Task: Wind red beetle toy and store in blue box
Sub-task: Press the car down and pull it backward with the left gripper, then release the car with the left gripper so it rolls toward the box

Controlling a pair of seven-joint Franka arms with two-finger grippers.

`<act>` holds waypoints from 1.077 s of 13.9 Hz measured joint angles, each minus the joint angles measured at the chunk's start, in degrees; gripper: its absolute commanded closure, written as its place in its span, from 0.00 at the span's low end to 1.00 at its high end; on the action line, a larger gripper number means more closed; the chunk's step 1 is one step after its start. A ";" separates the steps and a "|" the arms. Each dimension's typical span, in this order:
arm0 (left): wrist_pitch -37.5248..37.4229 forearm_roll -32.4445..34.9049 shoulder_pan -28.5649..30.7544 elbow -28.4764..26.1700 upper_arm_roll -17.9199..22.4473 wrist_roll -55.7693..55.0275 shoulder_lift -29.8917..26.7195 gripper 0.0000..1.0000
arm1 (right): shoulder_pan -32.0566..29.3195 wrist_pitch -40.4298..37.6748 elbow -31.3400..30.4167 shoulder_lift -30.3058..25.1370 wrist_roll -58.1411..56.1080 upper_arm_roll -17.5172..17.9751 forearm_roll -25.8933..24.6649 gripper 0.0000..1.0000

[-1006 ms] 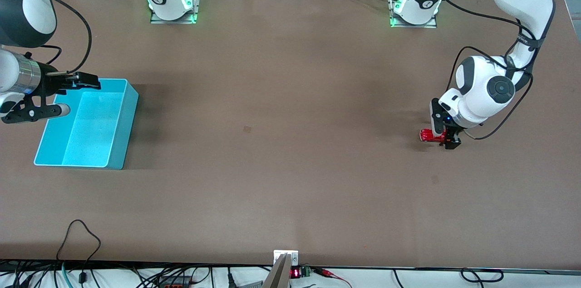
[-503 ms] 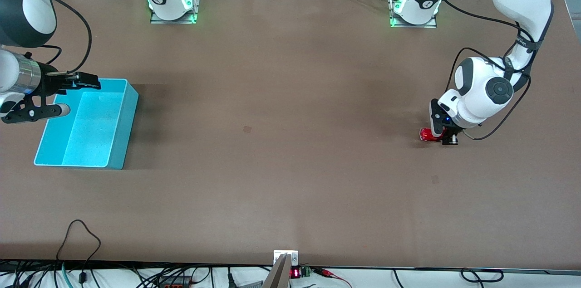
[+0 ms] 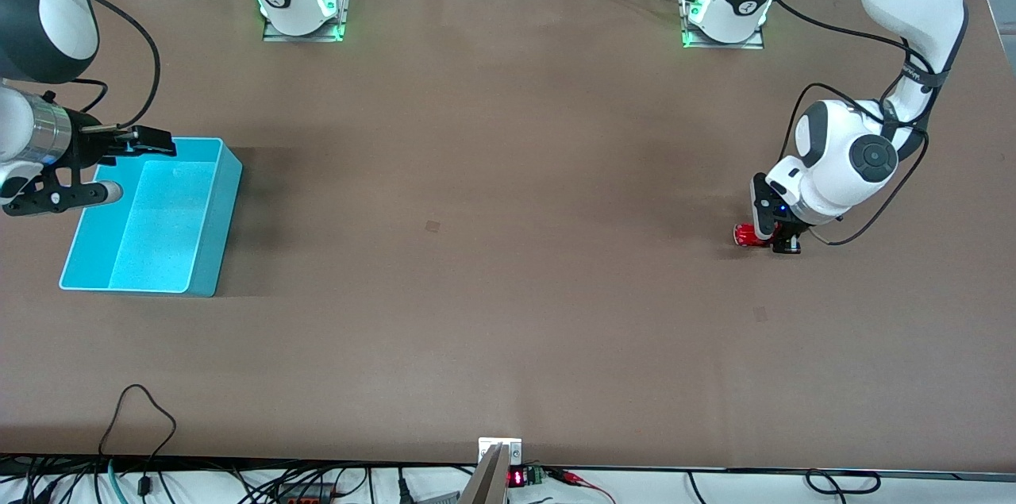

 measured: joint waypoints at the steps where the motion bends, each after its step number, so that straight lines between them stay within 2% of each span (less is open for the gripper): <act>1: -0.01 0.00 0.66 0.01 0.00 0.00 0.02 0.66 | 0.00 0.00 0.00 0.00 0.00 0.00 0.00 0.00; 5: -0.51 0.02 4.85 0.28 -0.04 1.82 0.10 0.67 | -0.01 -0.01 0.00 0.00 0.00 -0.01 0.00 0.00; 10: -3.34 0.02 10.99 2.47 -0.12 11.32 0.99 0.66 | -0.01 -0.05 0.00 0.00 0.00 -0.01 0.00 0.00; 11: -3.39 0.02 11.75 2.67 -0.14 13.01 1.10 0.59 | -0.01 -0.06 0.00 0.00 0.00 -0.01 0.00 0.00; 12: -3.48 0.02 12.20 2.83 -0.16 14.25 1.19 0.16 | -0.01 -0.07 0.00 0.00 0.00 -0.01 0.00 0.00; 13: -3.82 0.02 12.34 2.97 -0.18 14.77 1.22 0.00 | -0.01 -0.08 0.00 0.00 0.00 -0.01 0.00 0.00; 15: -7.67 0.02 12.39 3.92 -0.25 14.98 1.13 0.00 | -0.01 -0.09 0.00 0.00 0.00 -0.01 0.00 0.00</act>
